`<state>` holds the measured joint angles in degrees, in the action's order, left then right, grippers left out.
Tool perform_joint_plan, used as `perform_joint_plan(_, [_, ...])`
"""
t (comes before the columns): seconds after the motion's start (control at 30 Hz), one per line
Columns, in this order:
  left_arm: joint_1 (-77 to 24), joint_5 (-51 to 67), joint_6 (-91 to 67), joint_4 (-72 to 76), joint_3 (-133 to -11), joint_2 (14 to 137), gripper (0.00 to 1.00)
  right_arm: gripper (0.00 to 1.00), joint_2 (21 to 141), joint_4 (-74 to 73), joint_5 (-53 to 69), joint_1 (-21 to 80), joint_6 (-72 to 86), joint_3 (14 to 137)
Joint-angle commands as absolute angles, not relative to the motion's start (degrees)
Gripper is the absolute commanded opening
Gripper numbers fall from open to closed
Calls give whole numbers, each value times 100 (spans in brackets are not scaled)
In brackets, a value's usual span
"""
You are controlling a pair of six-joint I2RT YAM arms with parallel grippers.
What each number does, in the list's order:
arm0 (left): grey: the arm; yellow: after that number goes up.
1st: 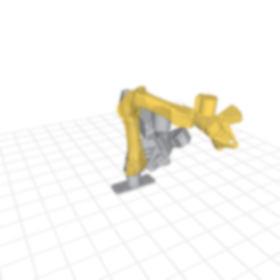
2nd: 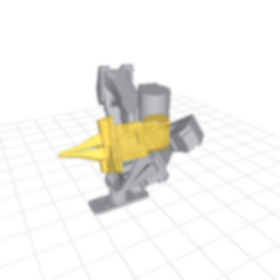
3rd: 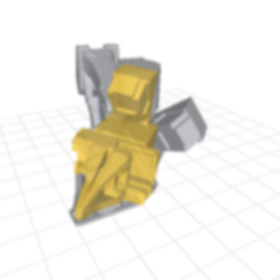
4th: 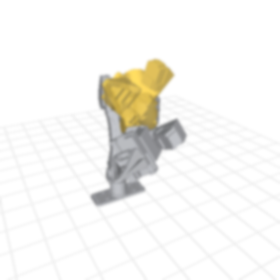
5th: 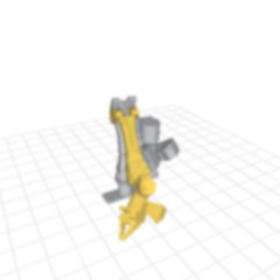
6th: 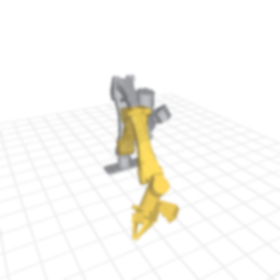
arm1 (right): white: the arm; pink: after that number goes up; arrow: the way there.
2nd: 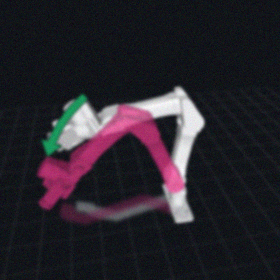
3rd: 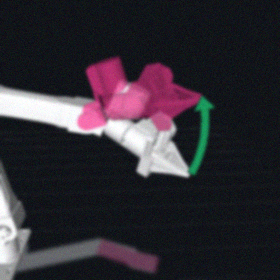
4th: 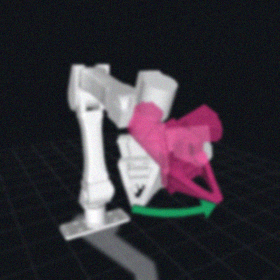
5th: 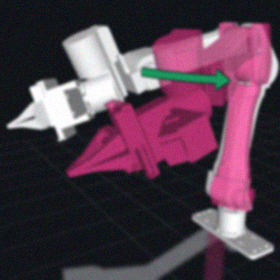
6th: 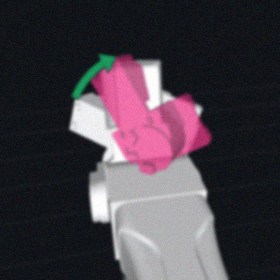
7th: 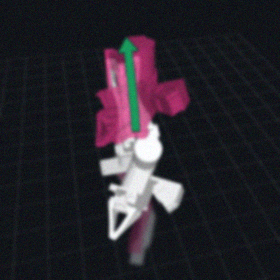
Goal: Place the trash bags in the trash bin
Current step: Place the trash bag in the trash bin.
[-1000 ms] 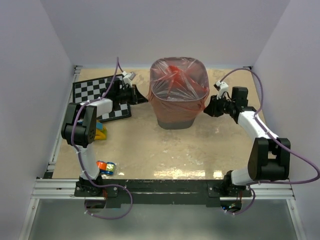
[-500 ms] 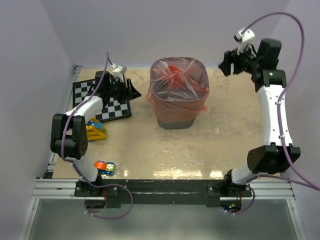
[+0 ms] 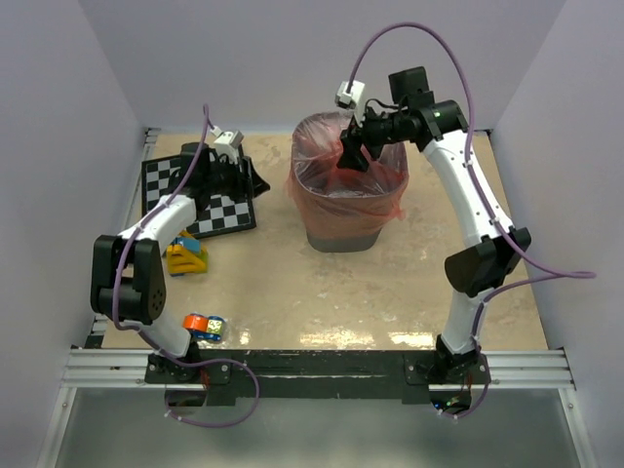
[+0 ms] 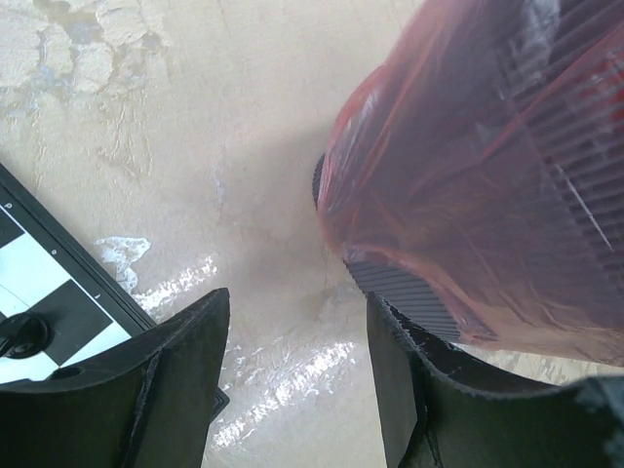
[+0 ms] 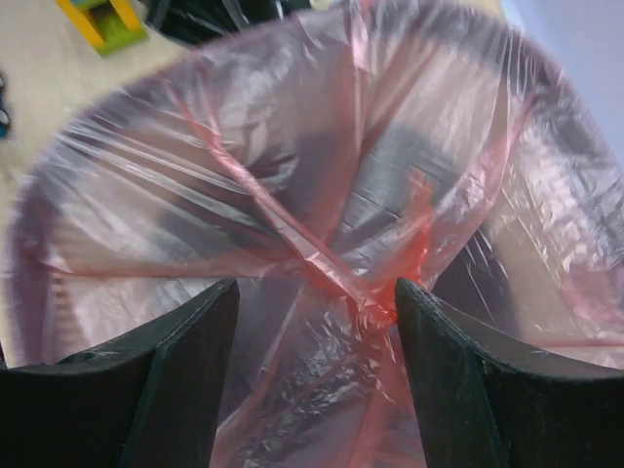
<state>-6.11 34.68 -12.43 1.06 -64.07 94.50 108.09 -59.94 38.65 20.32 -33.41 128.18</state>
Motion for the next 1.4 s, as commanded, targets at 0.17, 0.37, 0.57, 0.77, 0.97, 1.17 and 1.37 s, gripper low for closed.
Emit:
perform_joint_plan(0.17, [-554, 3480, -1319, 466, -6187, 9150, 63, 61, 11355, -6056, 3200, 2250, -3454, 12700])
perform_joint_plan(0.37, [-545, 3463, -1336, 580, -6003, 9062, 63, 56, 11434, -5898, 3015, 2276, -3445, 12288])
perform_joint_plan(0.57, [-519, 3489, -1433, 721, -5810, 8974, 62, 54, 11461, -5818, 2918, 2276, -3480, 11875])
perform_joint_plan(0.77, [-501, 3533, -1433, 712, -5775, 8982, 62, 53, 11470, -5599, 2857, 2294, -3489, 11418])
perform_joint_plan(0.97, [-492, 3647, -1468, 747, -5739, 8974, 62, 52, 11488, -5406, 2734, 2329, -3682, 10996])
perform_joint_plan(1.17, [-483, 3639, -1450, 668, -5704, 8956, 62, 51, 11426, -5115, 2681, 2391, -3823, 10503])
perform_joint_plan(1.37, [-492, 3674, -1459, 633, -5713, 8973, 62, 51, 11443, -4905, 2655, 2434, -3823, 10266])
